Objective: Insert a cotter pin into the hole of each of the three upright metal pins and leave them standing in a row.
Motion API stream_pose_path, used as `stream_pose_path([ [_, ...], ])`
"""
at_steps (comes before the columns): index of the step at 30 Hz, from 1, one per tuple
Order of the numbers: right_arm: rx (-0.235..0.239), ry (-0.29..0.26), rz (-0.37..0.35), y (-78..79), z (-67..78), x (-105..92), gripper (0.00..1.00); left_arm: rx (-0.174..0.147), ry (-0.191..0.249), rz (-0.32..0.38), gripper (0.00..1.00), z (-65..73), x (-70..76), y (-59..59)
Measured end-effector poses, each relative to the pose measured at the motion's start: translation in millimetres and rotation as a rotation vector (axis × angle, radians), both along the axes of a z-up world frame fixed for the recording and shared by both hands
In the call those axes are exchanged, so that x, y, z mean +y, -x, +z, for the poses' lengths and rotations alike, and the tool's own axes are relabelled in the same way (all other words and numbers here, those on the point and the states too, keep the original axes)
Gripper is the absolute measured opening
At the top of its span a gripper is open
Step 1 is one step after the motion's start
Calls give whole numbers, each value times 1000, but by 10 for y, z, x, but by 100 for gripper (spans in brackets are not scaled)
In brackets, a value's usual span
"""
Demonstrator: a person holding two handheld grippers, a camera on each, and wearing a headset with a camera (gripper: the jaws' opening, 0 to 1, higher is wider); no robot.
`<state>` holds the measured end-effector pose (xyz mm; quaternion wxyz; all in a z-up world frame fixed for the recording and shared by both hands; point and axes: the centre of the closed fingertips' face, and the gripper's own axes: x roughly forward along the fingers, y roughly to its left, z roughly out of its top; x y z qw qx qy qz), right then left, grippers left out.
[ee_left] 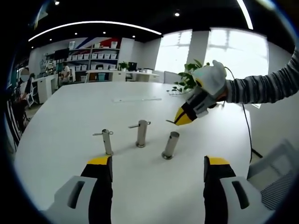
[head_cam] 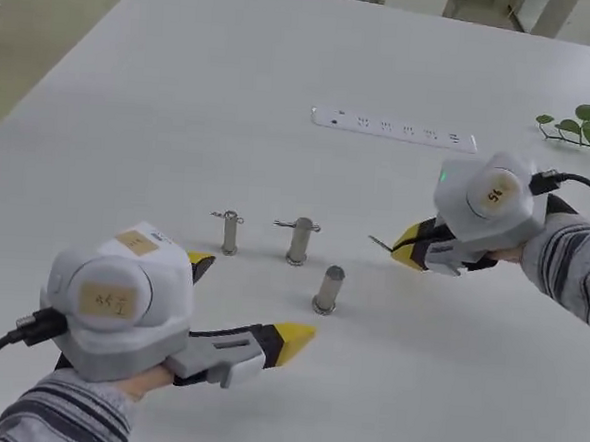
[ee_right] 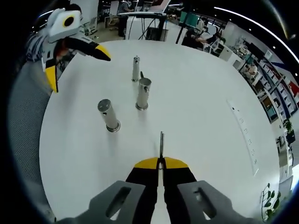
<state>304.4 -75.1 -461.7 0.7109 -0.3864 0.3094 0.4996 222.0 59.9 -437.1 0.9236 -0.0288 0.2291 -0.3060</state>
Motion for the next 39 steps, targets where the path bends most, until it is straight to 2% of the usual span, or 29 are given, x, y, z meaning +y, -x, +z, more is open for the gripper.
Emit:
stream_pose_path([
  [5, -28, -2, 56, 188, 71, 67, 0, -10, -11, -19, 72, 66, -30, 14],
  [9, -46, -9, 100, 332, 121, 122, 0, -19, 1, -39, 66, 133, -82, 32],
  [17, -72, -32, 161, 539, 200, 231, 0, -20, 6, -84, 55, 190, -201, 89],
  [30, -93, -76, 280, 927, 253, 487, 0, 7, 41, -146, 37, 207, -369, 208],
  [39, -91, -112, 334, 1134, 309, 641, 0, 43, 74, -183, 22, 209, -479, 294],
])
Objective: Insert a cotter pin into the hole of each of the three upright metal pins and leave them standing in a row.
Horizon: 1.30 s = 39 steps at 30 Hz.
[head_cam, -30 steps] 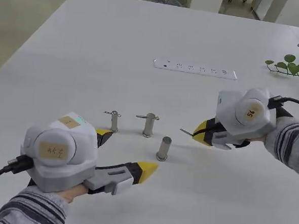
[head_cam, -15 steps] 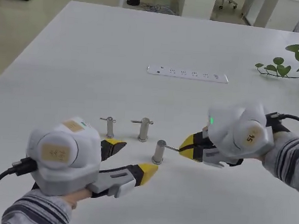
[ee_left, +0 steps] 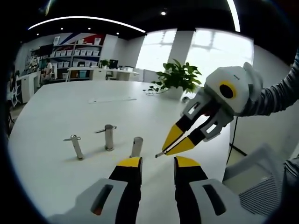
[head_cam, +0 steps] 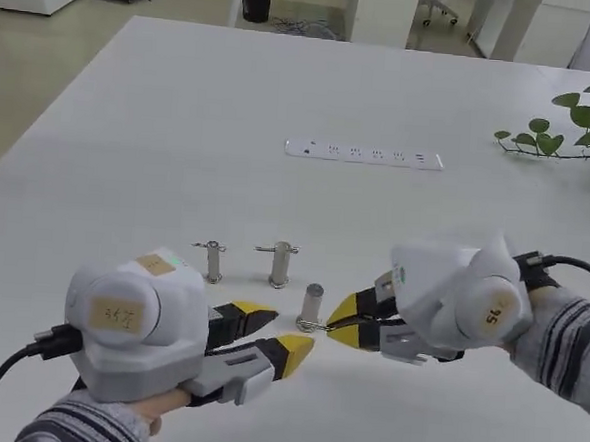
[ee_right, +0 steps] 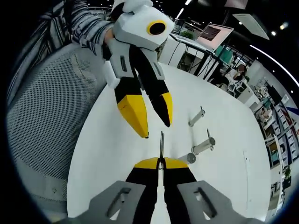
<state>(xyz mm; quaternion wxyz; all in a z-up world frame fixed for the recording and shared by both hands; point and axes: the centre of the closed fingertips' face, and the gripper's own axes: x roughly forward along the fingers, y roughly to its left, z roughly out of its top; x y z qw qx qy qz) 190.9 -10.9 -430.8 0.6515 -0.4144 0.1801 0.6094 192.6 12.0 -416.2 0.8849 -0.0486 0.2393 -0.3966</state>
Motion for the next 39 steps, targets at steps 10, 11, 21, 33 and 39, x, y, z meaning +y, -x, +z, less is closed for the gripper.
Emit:
stream_pose_path([
  [10, 1, -28, 23, 112, 61, 85, 0, 26, 34, -10, 9, 18, -57, 47],
  [11, 3, -29, 22, 118, 64, 88, 0, 30, 38, -11, 7, 20, -61, 52],
  [21, 0, -42, 19, 145, 100, 126, 0, 36, 55, -19, 0, 38, -73, 81],
  [33, 60, -32, -23, 151, 58, 64, 1, -47, 21, -104, 0, 97, -121, 145],
  [39, 134, -57, -42, 197, 54, 62, 3, -91, 3, -174, 0, 120, -161, 207],
])
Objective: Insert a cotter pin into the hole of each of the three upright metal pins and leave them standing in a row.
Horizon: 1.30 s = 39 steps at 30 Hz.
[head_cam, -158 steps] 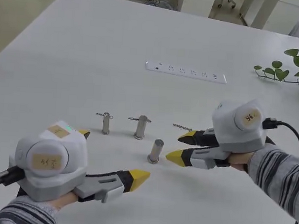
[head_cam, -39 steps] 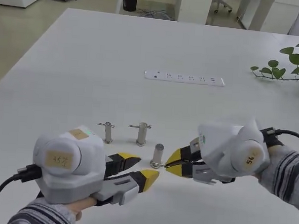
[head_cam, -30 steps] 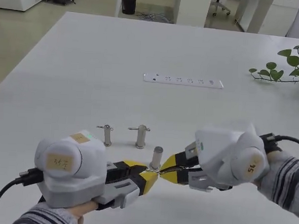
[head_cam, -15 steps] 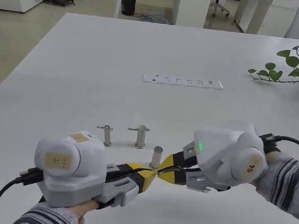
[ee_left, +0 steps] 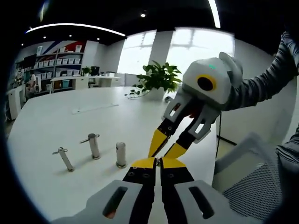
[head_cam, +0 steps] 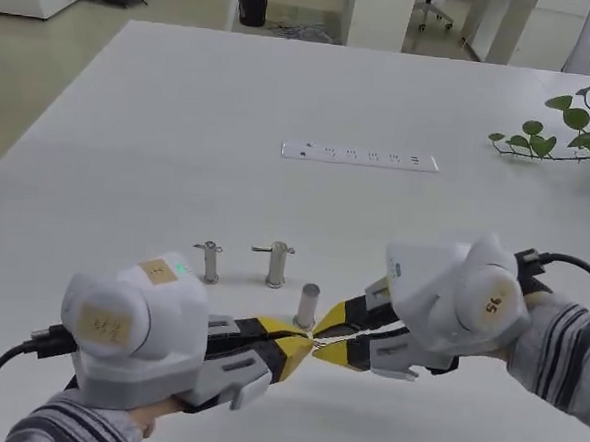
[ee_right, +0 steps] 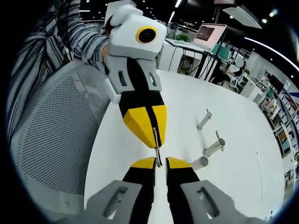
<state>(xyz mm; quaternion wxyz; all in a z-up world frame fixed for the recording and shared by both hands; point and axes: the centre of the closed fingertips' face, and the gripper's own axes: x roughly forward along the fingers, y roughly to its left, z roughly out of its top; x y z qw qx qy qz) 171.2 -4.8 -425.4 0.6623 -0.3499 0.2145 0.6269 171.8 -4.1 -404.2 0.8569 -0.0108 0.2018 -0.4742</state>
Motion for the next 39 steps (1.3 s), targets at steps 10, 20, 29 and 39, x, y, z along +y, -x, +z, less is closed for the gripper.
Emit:
stream_pose_path([
  [10, 39, -2, 16, 83, -6, 2, 0, -13, -35, -58, 0, -48, 41, 81],
  [20, -29, 50, 60, 87, -16, -7, 0, -28, -74, -50, 0, -123, 59, 54],
  [29, -78, 84, 66, 2, -32, -78, 0, -43, -97, -6, 10, -167, 69, -69],
  [39, -111, 155, -12, -274, -127, -287, 0, -94, -138, 109, 26, -233, 111, -347],
])
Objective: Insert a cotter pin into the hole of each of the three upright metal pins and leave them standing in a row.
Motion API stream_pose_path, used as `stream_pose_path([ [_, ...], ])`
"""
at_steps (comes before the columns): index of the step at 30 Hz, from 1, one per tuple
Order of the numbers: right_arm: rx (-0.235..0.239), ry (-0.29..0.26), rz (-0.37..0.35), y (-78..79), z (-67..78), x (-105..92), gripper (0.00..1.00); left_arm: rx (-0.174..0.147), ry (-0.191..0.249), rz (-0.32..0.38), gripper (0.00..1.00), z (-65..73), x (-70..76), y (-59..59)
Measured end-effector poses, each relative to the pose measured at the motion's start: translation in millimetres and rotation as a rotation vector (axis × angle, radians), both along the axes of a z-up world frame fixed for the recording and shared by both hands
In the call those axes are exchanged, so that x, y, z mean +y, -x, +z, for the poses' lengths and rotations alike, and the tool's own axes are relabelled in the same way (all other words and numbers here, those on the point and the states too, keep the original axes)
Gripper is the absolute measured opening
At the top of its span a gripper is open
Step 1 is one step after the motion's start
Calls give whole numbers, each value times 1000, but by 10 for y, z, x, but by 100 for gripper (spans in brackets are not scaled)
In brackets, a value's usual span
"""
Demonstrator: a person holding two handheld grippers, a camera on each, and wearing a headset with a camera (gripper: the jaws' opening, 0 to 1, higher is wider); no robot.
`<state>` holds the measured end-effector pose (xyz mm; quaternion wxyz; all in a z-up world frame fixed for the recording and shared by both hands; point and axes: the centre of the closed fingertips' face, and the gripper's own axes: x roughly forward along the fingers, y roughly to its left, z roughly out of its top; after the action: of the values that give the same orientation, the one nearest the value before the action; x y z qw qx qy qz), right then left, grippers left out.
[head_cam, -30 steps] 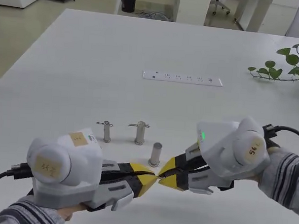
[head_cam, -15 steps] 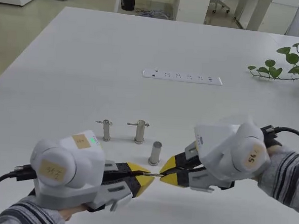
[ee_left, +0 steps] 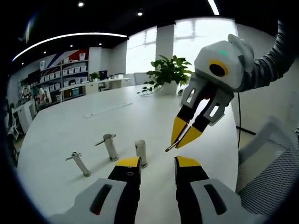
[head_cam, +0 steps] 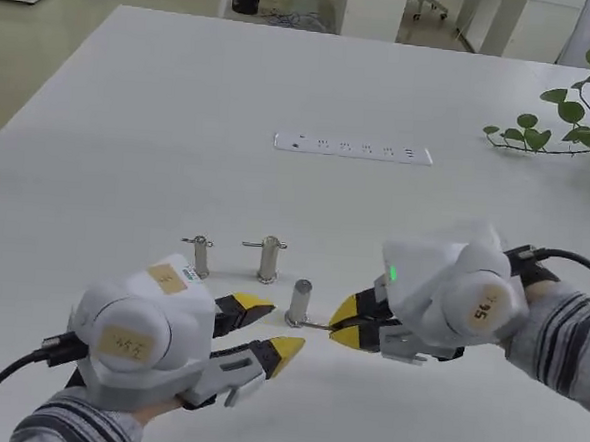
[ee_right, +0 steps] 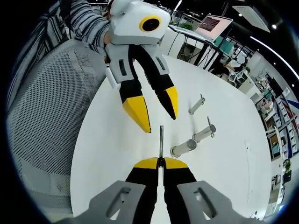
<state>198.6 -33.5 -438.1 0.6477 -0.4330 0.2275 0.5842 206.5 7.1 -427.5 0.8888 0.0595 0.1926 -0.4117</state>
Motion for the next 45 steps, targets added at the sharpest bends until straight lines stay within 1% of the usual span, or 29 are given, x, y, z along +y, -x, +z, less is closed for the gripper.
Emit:
stream_pose_path([
  [1, 0, 2, -7, -20, -6, -12, 0, -2, -1, 2, 26, -3, -3, -7],
  [8, -16, 50, -74, -248, -92, -161, 0, -9, -6, 57, 27, -49, -11, -187],
  [10, -16, 57, -86, -288, -110, -184, 0, -14, -8, 66, 27, -57, -16, -225],
  [12, -18, 62, -97, -332, -129, -206, 0, -10, -6, 74, 27, -79, -26, -261],
  [19, -13, 82, -120, -455, -213, -252, 0, 4, -34, 95, 27, -215, -65, -374],
  [24, -10, 84, -131, -529, -239, -257, 0, 15, -42, 106, 26, -283, -99, -450],
  [35, 1, 79, -127, -578, -277, -235, 0, 53, -34, 127, 22, -433, -210, -562],
  [41, 10, 76, -120, -563, -285, -214, 0, 68, -24, 135, 19, -471, -261, -582],
  [45, 7, 78, -115, -560, -283, -195, 0, 76, -32, 139, 16, -507, -272, -589],
])
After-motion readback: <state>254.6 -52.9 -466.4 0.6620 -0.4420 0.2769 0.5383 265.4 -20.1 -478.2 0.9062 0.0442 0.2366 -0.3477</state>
